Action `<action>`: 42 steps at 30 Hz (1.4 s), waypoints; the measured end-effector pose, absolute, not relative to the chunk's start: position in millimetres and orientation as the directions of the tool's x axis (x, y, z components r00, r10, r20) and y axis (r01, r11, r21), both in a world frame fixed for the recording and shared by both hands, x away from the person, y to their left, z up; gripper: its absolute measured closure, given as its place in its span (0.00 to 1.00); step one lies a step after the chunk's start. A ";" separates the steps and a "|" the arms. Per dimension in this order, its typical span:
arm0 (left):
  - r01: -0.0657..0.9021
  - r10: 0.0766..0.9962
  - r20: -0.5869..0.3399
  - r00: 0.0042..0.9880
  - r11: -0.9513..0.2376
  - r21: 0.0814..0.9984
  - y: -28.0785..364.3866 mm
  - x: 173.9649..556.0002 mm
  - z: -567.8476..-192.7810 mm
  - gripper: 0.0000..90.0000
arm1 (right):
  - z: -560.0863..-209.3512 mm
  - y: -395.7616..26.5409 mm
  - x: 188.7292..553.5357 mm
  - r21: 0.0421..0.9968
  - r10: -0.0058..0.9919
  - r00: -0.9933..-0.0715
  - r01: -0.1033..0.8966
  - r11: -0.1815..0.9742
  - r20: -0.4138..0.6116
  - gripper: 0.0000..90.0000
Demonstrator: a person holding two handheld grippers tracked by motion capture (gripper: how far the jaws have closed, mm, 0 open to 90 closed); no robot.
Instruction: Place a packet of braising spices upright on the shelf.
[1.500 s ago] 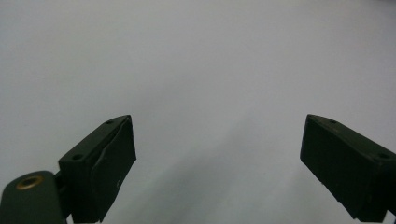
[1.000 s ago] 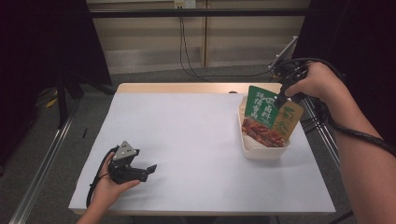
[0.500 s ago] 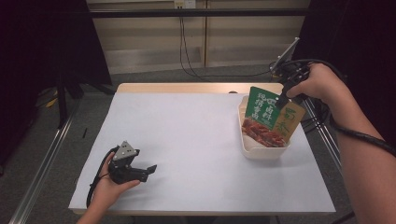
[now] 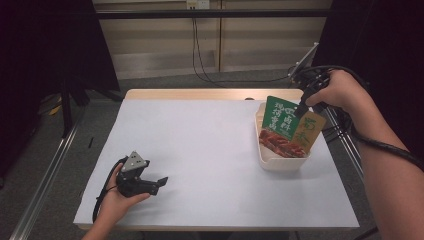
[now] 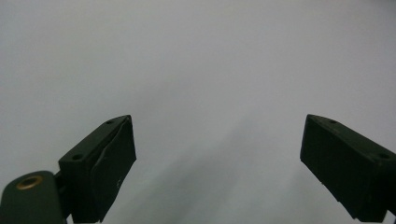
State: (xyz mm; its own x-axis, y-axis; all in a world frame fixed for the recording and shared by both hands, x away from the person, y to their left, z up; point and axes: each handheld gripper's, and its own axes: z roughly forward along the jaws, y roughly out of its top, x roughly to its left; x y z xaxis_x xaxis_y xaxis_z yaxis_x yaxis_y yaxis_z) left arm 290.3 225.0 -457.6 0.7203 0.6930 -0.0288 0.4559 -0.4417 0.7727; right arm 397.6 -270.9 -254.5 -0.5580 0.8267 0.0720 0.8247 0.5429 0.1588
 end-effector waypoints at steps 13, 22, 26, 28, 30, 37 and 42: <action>0.456 0.693 -0.029 0.720 -0.442 0.772 225.0 290.3 -457.5 0.11 | -254.3 -272.4 398.2 0.178 0.830 -0.554 0.824 0.537 0.060 0.88; 0.452 0.691 -0.026 0.723 -0.444 0.773 225.7 290.6 -457.1 0.11 | -250.1 -269.0 400.6 0.201 0.824 -0.565 0.811 0.549 0.028 0.72; 0.458 0.694 -0.033 0.719 -0.438 0.773 225.4 290.4 -457.4 0.11 | -247.6 -268.5 400.7 0.201 0.823 -0.568 0.809 0.552 0.024 0.63; 0.458 0.694 -0.032 0.720 -0.440 0.773 225.2 290.3 -457.5 0.11 | -246.6 -268.5 401.0 0.198 0.821 -0.571 0.807 0.557 0.016 0.61; 0.458 0.694 -0.032 0.720 -0.439 0.773 225.1 290.3 -457.5 0.11 | -245.9 -267.8 401.2 0.198 0.820 -0.571 0.806 0.557 0.017 0.56; 0.454 0.688 -0.040 0.725 -0.433 0.779 225.9 291.2 -457.8 0.11 | -241.0 -265.3 402.5 0.197 0.817 -0.576 0.801 0.566 -0.005 0.42; 0.465 0.694 -0.050 0.719 -0.426 0.776 225.9 290.5 -458.0 0.11 | -238.4 -262.1 403.3 0.193 0.804 -0.593 0.787 0.587 -0.027 0.32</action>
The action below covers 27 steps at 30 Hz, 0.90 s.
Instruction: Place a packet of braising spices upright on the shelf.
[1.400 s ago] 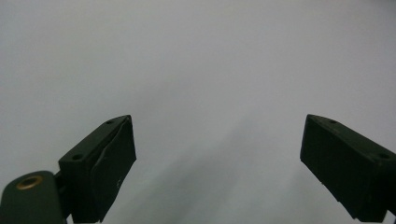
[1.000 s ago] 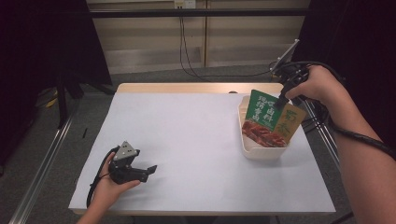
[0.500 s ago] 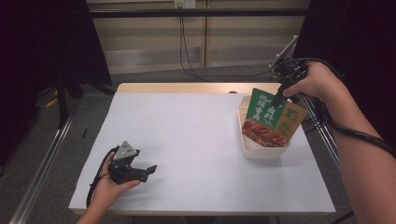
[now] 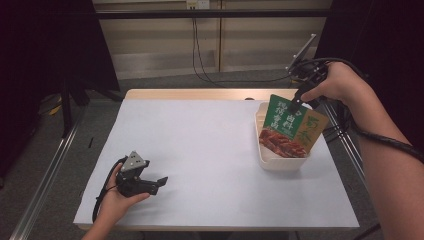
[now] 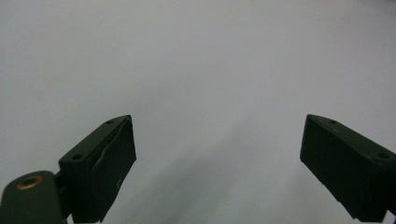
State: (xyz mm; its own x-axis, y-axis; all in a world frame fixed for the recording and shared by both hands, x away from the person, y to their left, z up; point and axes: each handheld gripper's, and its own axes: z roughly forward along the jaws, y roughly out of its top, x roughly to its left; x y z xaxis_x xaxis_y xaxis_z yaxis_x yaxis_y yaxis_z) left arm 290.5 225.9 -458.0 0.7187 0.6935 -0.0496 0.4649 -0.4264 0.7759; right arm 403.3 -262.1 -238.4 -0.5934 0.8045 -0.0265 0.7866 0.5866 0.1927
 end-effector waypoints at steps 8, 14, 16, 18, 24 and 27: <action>0.467 0.696 -0.053 0.716 -0.420 0.778 226.4 289.7 -457.6 0.11 | -234.4 -255.0 403.9 0.202 0.798 -0.602 0.779 0.593 -0.021 0.21; 0.463 0.702 -0.040 0.711 -0.425 0.778 226.9 289.6 -457.1 0.11 | -232.3 -245.8 403.4 0.191 0.791 -0.612 0.775 0.603 -0.011 0.19; 0.461 0.697 -0.037 0.717 -0.433 0.774 227.5 289.6 -456.8 0.11 | -231.0 -241.7 403.4 0.197 0.778 -0.628 0.760 0.619 -0.019 0.19; 0.460 0.695 -0.039 0.718 -0.432 0.775 227.8 289.4 -456.6 0.11 | -229.8 -237.8 402.3 0.204 0.779 -0.627 0.761 0.616 -0.008 0.19; 0.468 0.701 -0.046 0.712 -0.425 0.775 228.3 288.9 -456.7 0.11 | -225.5 -225.4 402.5 0.204 0.767 -0.641 0.749 0.630 -0.017 0.19; 0.459 0.692 -0.046 0.721 -0.427 0.779 228.0 288.8 -456.8 0.11 | -224.3 -216.4 402.3 0.202 0.755 -0.655 0.738 0.644 -0.015 0.20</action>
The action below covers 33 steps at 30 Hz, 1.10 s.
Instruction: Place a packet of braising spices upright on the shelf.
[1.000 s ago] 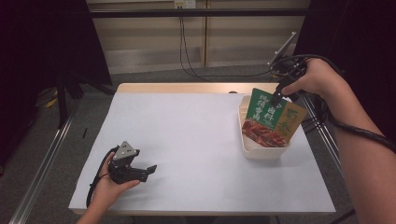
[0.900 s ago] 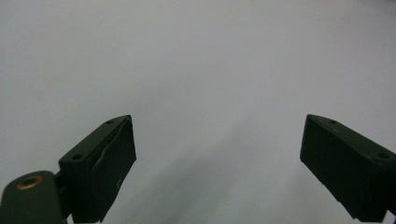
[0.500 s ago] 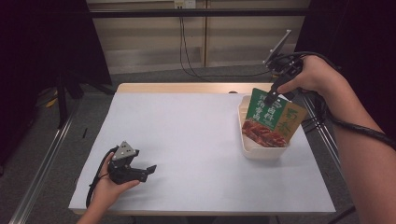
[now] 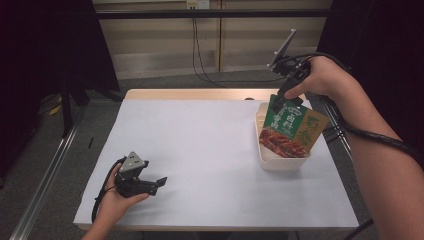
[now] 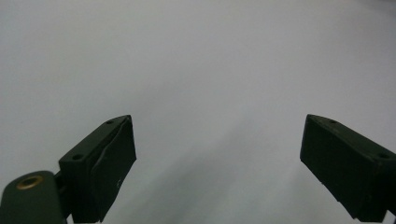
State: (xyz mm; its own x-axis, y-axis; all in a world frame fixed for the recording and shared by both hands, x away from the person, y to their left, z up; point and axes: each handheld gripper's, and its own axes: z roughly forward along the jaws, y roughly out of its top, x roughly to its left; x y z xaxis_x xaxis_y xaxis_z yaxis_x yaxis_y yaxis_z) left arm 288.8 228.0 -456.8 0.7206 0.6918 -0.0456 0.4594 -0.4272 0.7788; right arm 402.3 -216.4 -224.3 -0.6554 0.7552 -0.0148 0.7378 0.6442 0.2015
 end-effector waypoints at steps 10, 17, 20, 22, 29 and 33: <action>0.464 0.695 -0.040 0.718 -0.434 0.772 229.9 287.1 -455.6 0.11 | -227.6 -198.2 404.1 0.208 0.728 -0.686 0.711 0.671 -0.002 0.19; 0.465 0.700 -0.043 0.713 -0.425 0.777 230.7 287.0 -455.0 0.11 | -239.8 -190.0 407.2 0.213 0.720 -0.693 0.707 0.674 0.023 0.20; 0.464 0.702 -0.047 0.711 -0.419 0.780 230.0 286.8 -455.1 0.11 | -243.6 -185.7 407.7 0.218 0.712 -0.701 0.699 0.681 0.025 0.20; 0.462 0.701 -0.039 0.712 -0.426 0.778 230.6 287.0 -454.9 0.11 | -245.3 -182.4 407.2 0.214 0.710 -0.703 0.698 0.683 0.028 0.19; 0.458 0.699 -0.031 0.714 -0.433 0.776 231.5 287.3 -454.2 0.11 | -252.5 -171.5 405.5 0.210 0.703 -0.710 0.692 0.690 0.030 0.17; 0.459 0.701 -0.031 0.713 -0.432 0.776 231.6 287.3 -454.2 0.11 | -256.6 -165.1 404.8 0.207 0.684 -0.729 0.674 0.709 0.030 0.18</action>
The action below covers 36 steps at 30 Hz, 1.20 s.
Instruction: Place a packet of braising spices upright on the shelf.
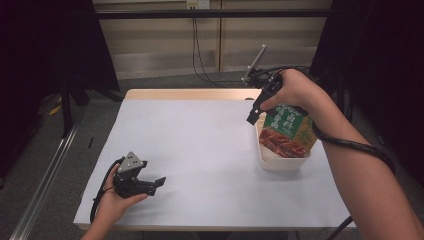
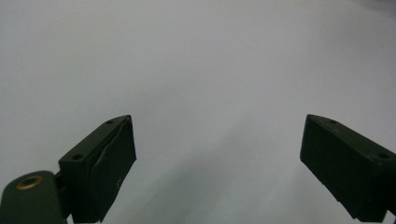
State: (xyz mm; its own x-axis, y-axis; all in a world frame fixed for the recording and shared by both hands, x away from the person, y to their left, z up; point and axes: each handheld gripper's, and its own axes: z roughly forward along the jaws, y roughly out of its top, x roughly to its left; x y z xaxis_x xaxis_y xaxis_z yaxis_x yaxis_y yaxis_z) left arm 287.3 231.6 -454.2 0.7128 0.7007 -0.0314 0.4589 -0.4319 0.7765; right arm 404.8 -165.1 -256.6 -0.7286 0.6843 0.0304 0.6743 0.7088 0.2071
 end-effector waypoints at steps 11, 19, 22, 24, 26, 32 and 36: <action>0.457 0.699 -0.034 0.714 -0.429 0.779 231.8 287.2 -453.9 0.11 | -279.4 -140.7 400.0 0.203 0.640 -0.768 0.631 0.749 0.027 0.14; 0.456 0.697 -0.044 0.715 -0.418 0.786 232.1 287.7 -454.6 0.11 | -298.0 -125.7 398.3 0.210 0.616 -0.787 0.609 0.765 0.039 0.13; 0.455 0.697 -0.043 0.716 -0.420 0.785 232.1 287.7 -454.6 0.11 | -306.0 -120.6 397.3 0.206 0.608 -0.793 0.600 0.773 0.029 0.13; 0.457 0.698 -0.040 0.715 -0.423 0.782 232.0 287.6 -454.5 0.11 | -308.7 -119.2 397.2 0.217 0.607 -0.794 0.599 0.771 0.038 0.13; 0.463 0.704 -0.045 0.708 -0.416 0.783 231.2 287.3 -455.4 0.11 | -314.0 -116.2 396.6 0.225 0.600 -0.799 0.593 0.773 0.046 0.13; 0.464 0.702 -0.049 0.710 -0.414 0.783 231.3 287.5 -455.7 0.11 | -331.0 -111.2 396.3 0.225 0.593 -0.804 0.587 0.778 0.049 0.13; 0.463 0.700 -0.047 0.713 -0.419 0.781 231.1 288.1 -456.4 0.11 | -342.8 -107.4 395.5 0.223 0.586 -0.810 0.579 0.784 0.042 0.13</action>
